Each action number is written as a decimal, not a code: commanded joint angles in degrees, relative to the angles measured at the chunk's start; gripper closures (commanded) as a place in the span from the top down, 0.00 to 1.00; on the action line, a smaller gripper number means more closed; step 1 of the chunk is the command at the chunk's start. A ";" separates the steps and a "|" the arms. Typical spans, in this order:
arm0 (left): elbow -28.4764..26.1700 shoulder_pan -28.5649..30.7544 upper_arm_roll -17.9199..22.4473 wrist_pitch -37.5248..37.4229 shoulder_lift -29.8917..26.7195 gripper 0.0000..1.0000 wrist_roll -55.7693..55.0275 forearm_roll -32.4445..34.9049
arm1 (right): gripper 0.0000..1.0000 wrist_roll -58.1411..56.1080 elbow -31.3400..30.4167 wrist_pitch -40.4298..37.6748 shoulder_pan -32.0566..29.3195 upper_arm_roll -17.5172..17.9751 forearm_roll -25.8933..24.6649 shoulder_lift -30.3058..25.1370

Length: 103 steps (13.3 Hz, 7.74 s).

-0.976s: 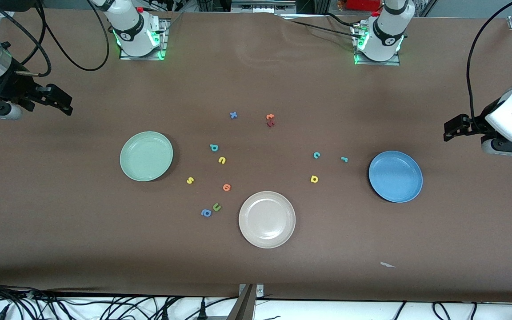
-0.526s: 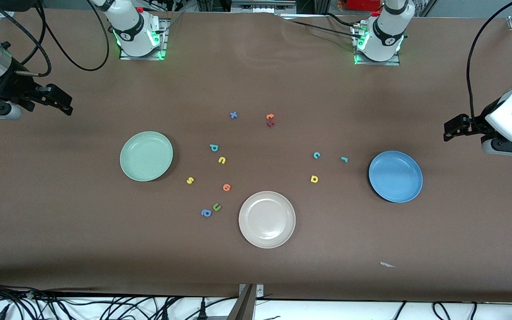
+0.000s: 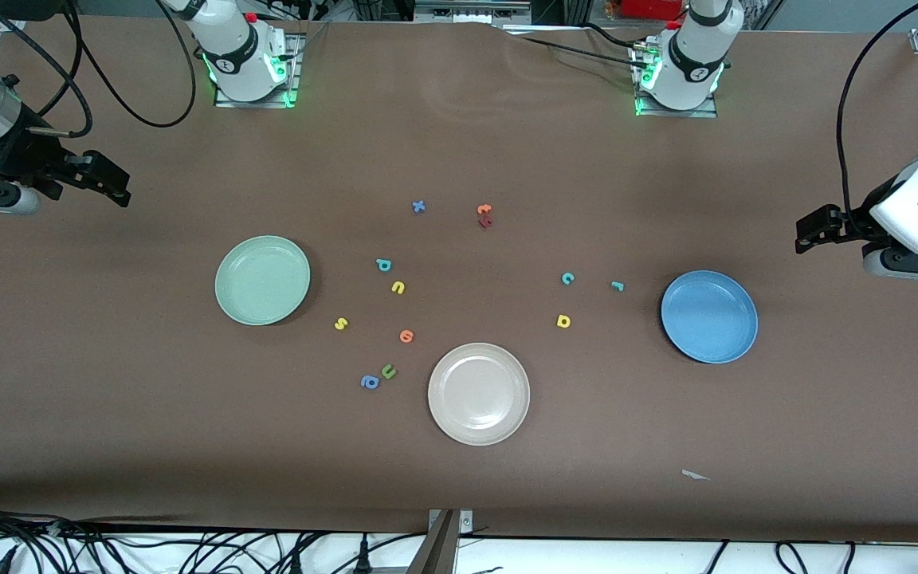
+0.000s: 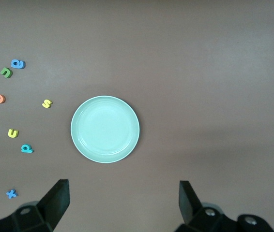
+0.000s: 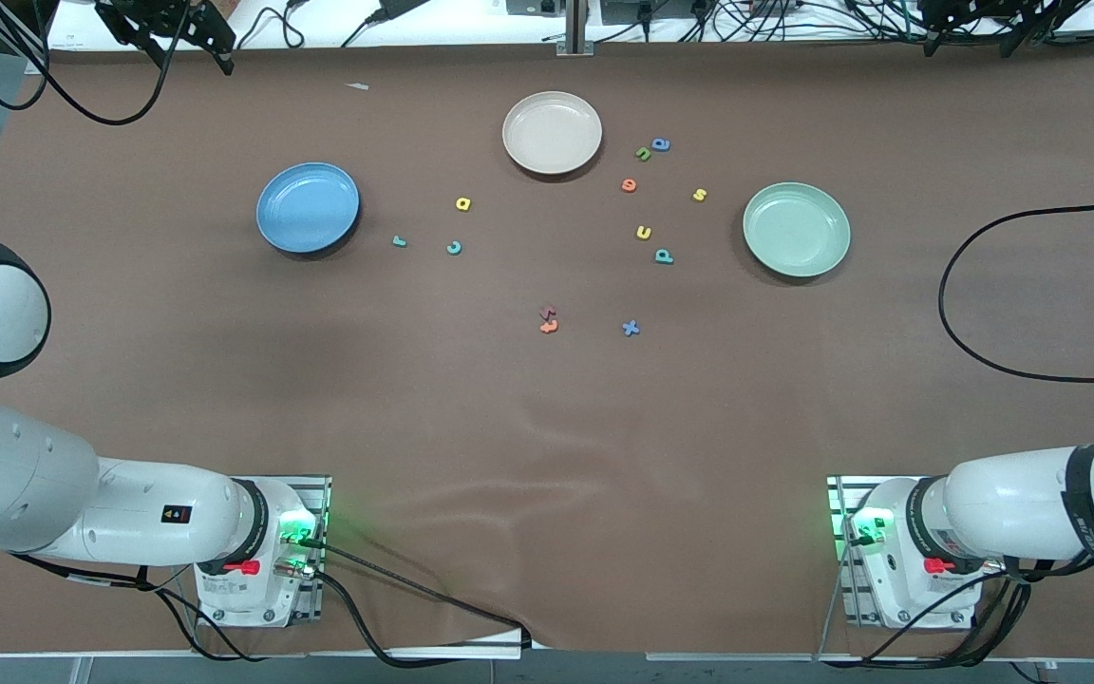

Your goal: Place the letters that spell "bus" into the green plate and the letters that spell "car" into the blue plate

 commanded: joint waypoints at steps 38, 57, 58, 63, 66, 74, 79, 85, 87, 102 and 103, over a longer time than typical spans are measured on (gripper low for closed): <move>-0.59 0.18 -0.37 -0.24 -0.88 1.00 1.15 1.71 | 1.00 -0.92 -0.02 0.31 -0.62 0.63 0.63 -0.24; 1.59 -12.03 -13.82 34.64 32.32 1.00 -30.75 7.59 | 1.00 18.56 -0.54 23.39 13.96 0.72 0.28 27.15; 3.69 -12.29 -13.91 34.65 34.08 1.00 -31.01 8.03 | 0.99 22.42 -0.20 27.08 14.23 0.72 -0.25 29.96; 3.54 -12.56 -13.99 34.65 37.09 0.97 -30.14 8.22 | 0.87 49.57 0.16 41.59 18.36 0.28 -0.34 40.17; 3.18 -13.17 -13.99 34.30 37.62 0.92 -30.31 8.13 | 0.66 52.69 0.16 42.32 18.88 0.36 -0.95 41.59; 1.87 -14.05 -14.00 34.12 37.62 0.60 -31.28 7.95 | 0.30 52.61 0.69 44.87 19.77 0.19 -2.10 44.32; 1.34 -14.05 -14.08 34.38 38.14 0.42 -32.50 7.95 | 0.14 51.47 3.22 40.06 19.59 0.01 -2.18 42.74; 1.95 -14.32 -13.99 34.30 38.32 0.18 -33.04 7.95 | 0.13 34.80 3.42 22.57 18.19 -5.42 -1.57 34.05; 2.83 -13.27 -13.56 30.81 37.01 0.17 -31.90 8.21 | 0.14 28.99 -1.48 22.19 16.61 -7.37 -0.26 31.59; 10.04 1.68 -12.94 4.68 35.51 1.00 2.46 15.45 | 0.99 42.11 -10.83 29.11 18.00 0.35 6.58 26.82; 9.78 1.77 -13.98 4.76 35.16 1.00 -6.23 9.42 | 0.97 45.98 -10.91 30.87 19.57 1.06 7.04 27.52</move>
